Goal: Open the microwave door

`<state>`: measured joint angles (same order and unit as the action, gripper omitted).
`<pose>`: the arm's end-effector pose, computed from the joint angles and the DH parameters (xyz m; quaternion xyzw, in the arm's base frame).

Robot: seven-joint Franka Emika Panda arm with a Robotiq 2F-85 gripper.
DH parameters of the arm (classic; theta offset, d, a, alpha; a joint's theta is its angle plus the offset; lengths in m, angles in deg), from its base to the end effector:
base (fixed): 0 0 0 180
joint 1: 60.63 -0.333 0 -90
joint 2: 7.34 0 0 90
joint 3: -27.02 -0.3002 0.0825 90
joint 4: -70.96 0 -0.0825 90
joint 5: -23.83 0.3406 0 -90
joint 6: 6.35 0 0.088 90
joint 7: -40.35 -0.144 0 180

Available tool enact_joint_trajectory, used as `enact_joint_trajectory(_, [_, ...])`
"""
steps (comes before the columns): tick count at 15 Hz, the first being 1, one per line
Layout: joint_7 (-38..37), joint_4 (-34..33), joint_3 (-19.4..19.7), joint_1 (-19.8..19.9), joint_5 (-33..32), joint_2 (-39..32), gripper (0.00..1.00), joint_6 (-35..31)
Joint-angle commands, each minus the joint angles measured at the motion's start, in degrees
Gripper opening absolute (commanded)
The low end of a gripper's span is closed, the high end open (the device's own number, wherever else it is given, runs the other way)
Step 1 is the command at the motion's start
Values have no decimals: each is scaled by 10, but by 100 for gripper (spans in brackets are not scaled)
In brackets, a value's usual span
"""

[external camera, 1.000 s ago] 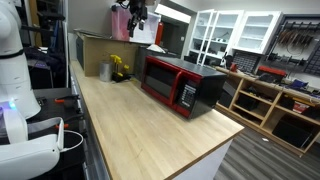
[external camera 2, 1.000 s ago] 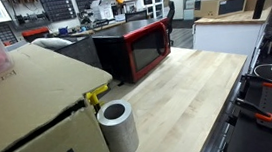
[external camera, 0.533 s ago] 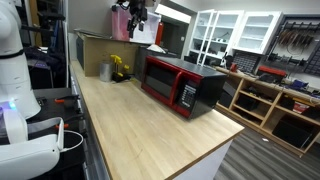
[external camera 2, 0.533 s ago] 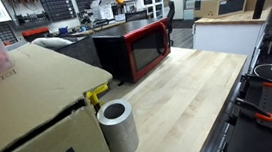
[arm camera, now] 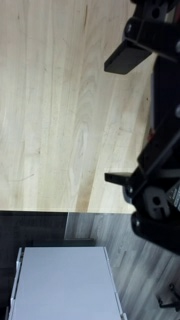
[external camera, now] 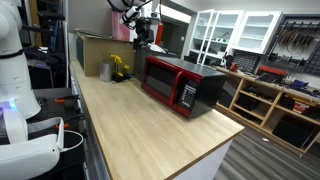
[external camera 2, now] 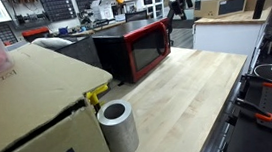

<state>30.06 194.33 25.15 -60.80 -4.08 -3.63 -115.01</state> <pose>0.4663 -0.0340 0.3939 0.9704 0.0288 -0.0689 0.2298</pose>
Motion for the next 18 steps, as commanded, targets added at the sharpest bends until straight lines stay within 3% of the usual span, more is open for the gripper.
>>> enact_joint_trajectory(1, [26, 42, 21, 15, -33, -2, 100, -113])
enact_joint_trajectory(4, [45, 47, 35, 26, -38, -20, 100, -178])
enact_joint_trajectory(9, [41, 43, 35, 26, -29, -27, 100, -169])
enact_joint_trajectory(11, [31, 45, 37, 27, -11, -34, 100, -198])
enact_joint_trajectory(18, [6, 40, 79, 51, -58, -112, 100, -399])
